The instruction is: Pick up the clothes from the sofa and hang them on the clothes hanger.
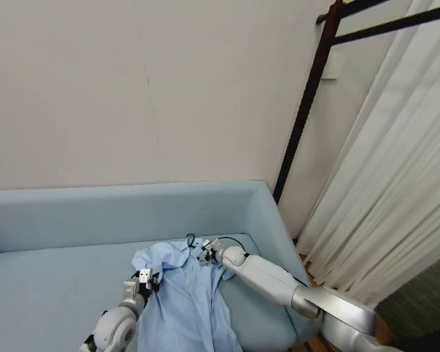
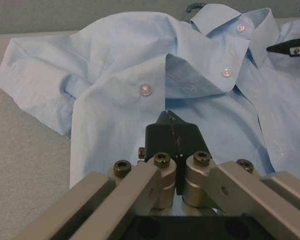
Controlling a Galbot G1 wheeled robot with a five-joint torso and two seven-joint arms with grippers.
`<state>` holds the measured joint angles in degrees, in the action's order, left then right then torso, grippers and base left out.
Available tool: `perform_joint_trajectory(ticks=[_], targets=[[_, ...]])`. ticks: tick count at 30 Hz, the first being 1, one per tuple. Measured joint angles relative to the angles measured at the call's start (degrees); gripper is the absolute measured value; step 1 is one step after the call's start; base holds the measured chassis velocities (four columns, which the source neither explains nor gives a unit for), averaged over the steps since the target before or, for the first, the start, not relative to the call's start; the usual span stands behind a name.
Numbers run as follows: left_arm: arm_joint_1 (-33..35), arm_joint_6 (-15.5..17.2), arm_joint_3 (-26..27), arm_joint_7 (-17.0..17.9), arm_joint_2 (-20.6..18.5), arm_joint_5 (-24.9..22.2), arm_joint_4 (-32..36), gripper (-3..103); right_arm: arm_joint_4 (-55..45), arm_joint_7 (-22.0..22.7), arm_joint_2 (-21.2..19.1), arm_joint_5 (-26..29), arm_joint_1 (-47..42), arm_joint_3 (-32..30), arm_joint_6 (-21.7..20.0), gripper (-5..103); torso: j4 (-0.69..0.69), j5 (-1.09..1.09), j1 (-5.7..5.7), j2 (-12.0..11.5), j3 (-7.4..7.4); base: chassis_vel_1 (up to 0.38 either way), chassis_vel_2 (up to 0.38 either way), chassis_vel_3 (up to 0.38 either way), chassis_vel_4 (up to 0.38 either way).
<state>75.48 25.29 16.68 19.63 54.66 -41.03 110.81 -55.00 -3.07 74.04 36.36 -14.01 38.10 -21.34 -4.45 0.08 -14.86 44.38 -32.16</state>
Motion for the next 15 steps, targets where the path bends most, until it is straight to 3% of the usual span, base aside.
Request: perform_joint_trajectory(ticks=[8,11,15], targets=[[0.2,-0.5,0.2,-0.1,0.0,0.1,-0.1,0,4.2,-3.5,0.5,-0.1,1.3,0.1,-0.6,100,-0.01,0.00,0.00,0.0,0.00,0.000,0.000,0.000,0.000],[-0.3,-0.6,0.2,-0.2,0.1,0.1,-0.6,0,3.7,-4.5,-0.1,2.6,1.2,0.2,-4.2,100,-0.02,0.01,0.00,0.0,0.00,0.000,0.000,0.000,0.000],[-0.4,-0.6,0.0,-0.3,0.3,0.1,-0.7,0,6.9,-6.3,1.2,0.6,1.5,-0.6,-4.1,100,-0.01,0.00,0.00,0.0,0.00,0.000,0.000,0.000,0.000]])
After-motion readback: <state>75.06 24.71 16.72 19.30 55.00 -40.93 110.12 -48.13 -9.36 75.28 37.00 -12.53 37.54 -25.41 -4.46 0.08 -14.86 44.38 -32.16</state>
